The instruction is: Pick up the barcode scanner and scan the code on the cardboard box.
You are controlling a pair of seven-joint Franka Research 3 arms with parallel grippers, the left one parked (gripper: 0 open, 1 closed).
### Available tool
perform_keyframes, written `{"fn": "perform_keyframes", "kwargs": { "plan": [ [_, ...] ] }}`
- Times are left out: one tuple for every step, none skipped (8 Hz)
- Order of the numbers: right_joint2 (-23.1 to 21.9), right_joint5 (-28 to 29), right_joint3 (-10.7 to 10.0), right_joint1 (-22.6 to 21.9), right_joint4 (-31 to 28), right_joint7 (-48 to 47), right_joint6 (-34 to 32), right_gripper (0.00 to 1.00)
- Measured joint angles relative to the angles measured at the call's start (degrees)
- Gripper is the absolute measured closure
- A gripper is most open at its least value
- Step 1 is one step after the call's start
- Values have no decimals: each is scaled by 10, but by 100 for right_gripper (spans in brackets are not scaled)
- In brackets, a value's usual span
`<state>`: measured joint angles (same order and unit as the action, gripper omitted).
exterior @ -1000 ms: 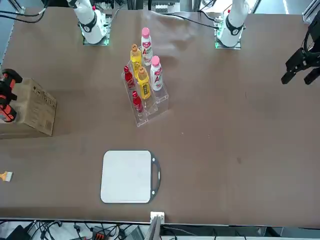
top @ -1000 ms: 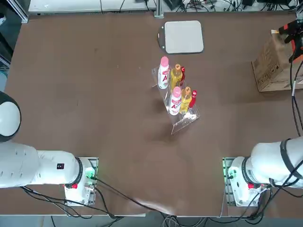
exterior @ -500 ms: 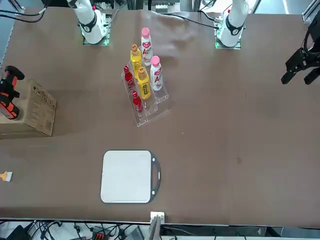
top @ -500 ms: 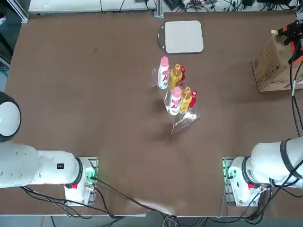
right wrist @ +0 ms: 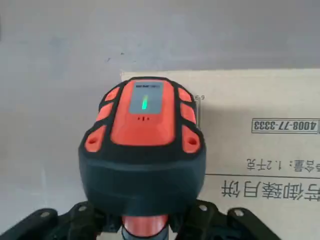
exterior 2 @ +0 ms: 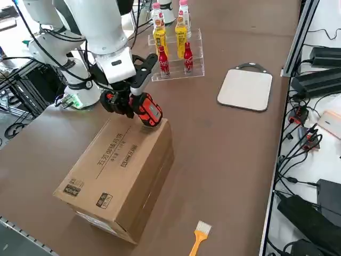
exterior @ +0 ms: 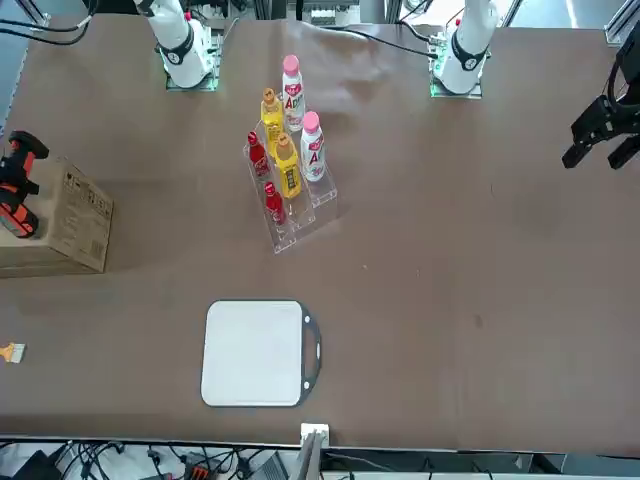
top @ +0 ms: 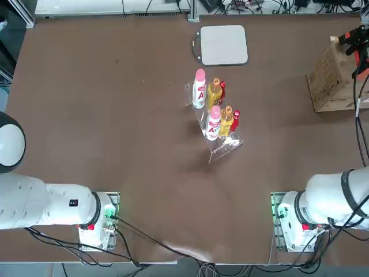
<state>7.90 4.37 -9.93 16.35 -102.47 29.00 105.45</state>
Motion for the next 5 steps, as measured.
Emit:
{"fn": "perform_keyframes", "kwargs": {
  "plan": [
    [0,0,0,0,1,0,0,58],
    [0,0,0,0,1,0,0,58],
    [0,0,0,0,2,0,0,58],
    [0,-1,0,0,2,0,0,58],
    [0,-3,0,0,2,0,0,58]
  ]
}}
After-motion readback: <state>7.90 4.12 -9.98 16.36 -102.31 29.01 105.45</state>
